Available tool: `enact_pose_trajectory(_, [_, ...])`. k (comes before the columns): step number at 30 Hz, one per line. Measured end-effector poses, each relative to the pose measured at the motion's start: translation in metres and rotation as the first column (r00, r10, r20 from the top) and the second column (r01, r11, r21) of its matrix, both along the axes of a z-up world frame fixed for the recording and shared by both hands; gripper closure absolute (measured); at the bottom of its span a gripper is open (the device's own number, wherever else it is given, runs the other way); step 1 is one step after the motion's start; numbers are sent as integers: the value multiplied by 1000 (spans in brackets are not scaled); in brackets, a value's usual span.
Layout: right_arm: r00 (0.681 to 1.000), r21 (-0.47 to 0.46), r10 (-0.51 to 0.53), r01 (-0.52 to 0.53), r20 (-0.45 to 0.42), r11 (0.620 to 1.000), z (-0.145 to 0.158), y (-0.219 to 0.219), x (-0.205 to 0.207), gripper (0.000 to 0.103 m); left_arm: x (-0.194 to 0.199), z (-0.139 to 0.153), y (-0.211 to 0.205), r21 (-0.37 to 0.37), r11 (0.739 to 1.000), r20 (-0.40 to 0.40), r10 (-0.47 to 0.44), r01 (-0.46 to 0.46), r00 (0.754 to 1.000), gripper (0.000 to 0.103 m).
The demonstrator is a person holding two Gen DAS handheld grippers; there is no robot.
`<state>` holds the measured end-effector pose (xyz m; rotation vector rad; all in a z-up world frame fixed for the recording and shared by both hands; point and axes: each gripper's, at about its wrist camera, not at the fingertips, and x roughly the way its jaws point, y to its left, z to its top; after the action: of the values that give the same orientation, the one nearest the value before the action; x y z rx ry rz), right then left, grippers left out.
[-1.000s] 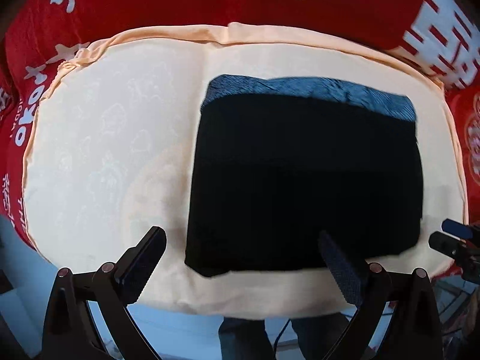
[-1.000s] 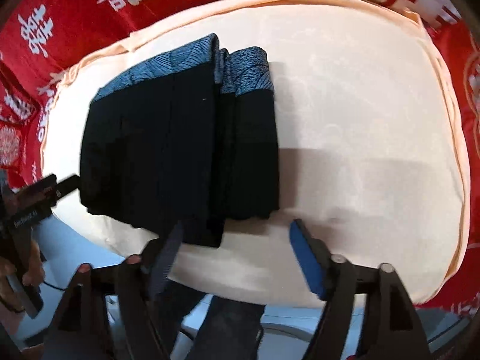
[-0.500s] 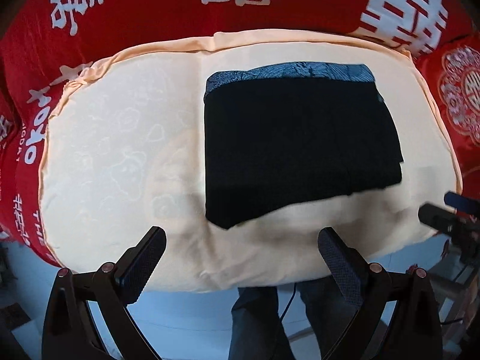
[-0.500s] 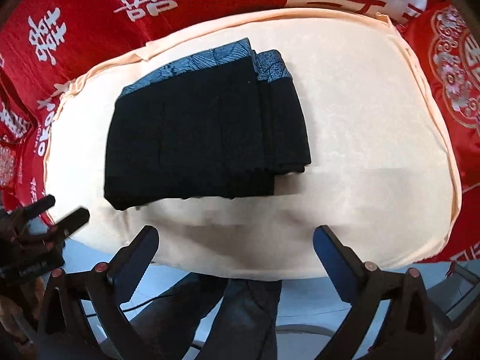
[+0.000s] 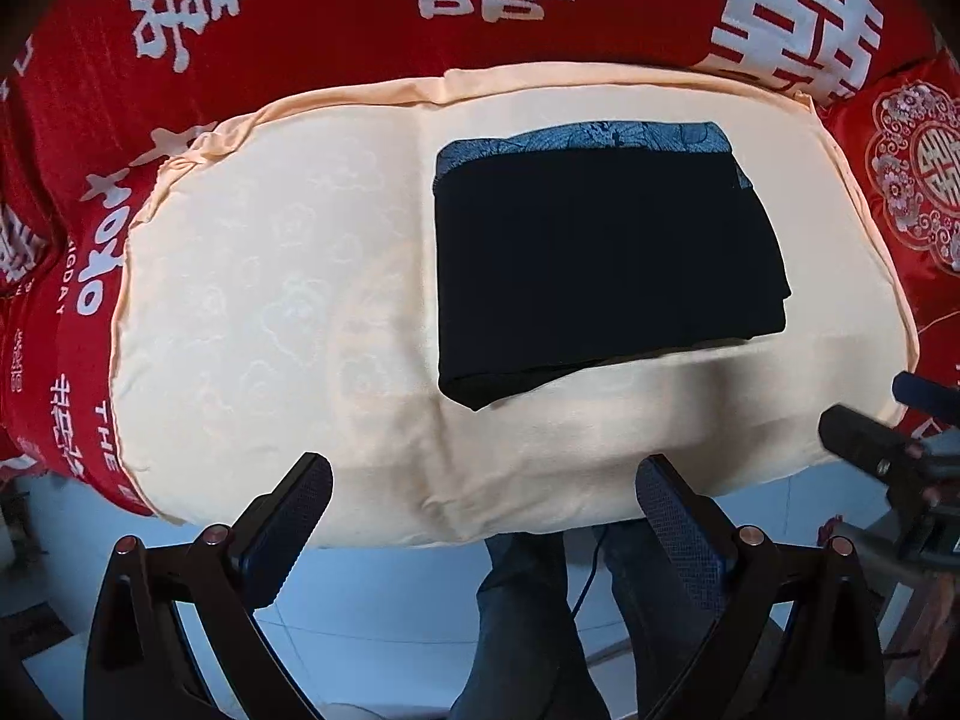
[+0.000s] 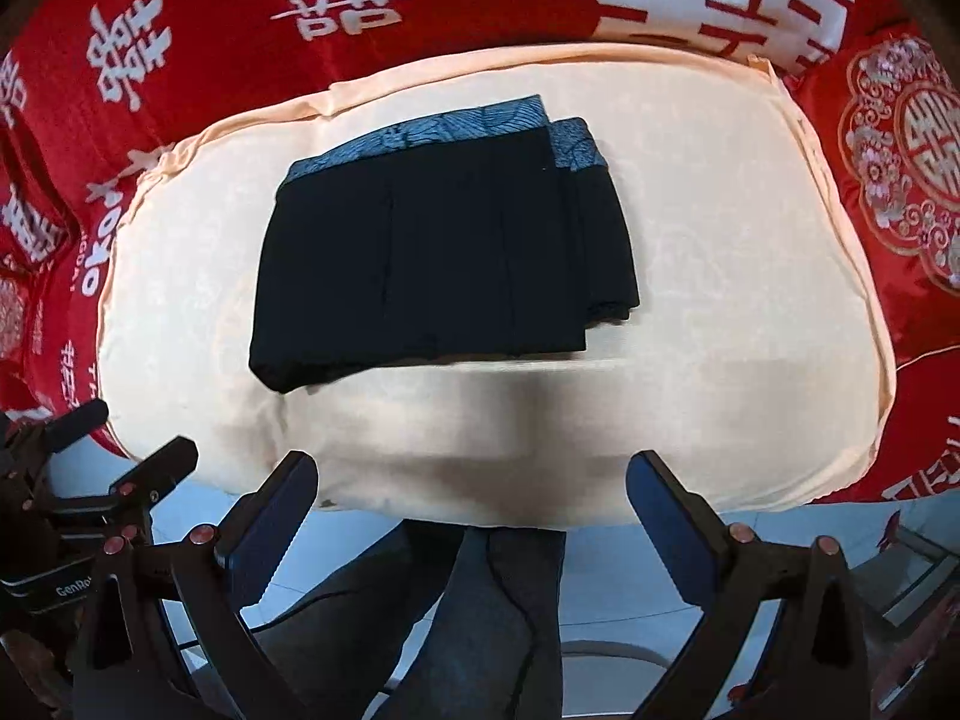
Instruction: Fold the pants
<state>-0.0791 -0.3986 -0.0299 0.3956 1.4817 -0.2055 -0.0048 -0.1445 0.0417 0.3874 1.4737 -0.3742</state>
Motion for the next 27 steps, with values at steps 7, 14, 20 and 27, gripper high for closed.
enact_pose_trajectory(7, [1000, -1, 2, -2, 10, 1000, 11, 10, 2, 0, -1, 13, 5, -13, 1000, 22, 9, -9, 1000, 1])
enact_pose_trajectory(14, [1000, -15, 1, -1, 14, 1000, 19, 14, 4, 0, 1, 22, 7, -21, 1000, 41, 18, -17, 999, 1])
enact_pose_trajectory(20, [1000, -29, -5, 6, 16, 1000, 24, 16, 3, 0, -3, 26, 5, -29, 999, 50, 19, -18, 999, 1])
enact_pose_trajectory(27, [1000, -41, -5, 6, 16, 999, 29, 19, 2, 0, -6, 31, 6, -37, 999, 58, 10, -8, 998, 1])
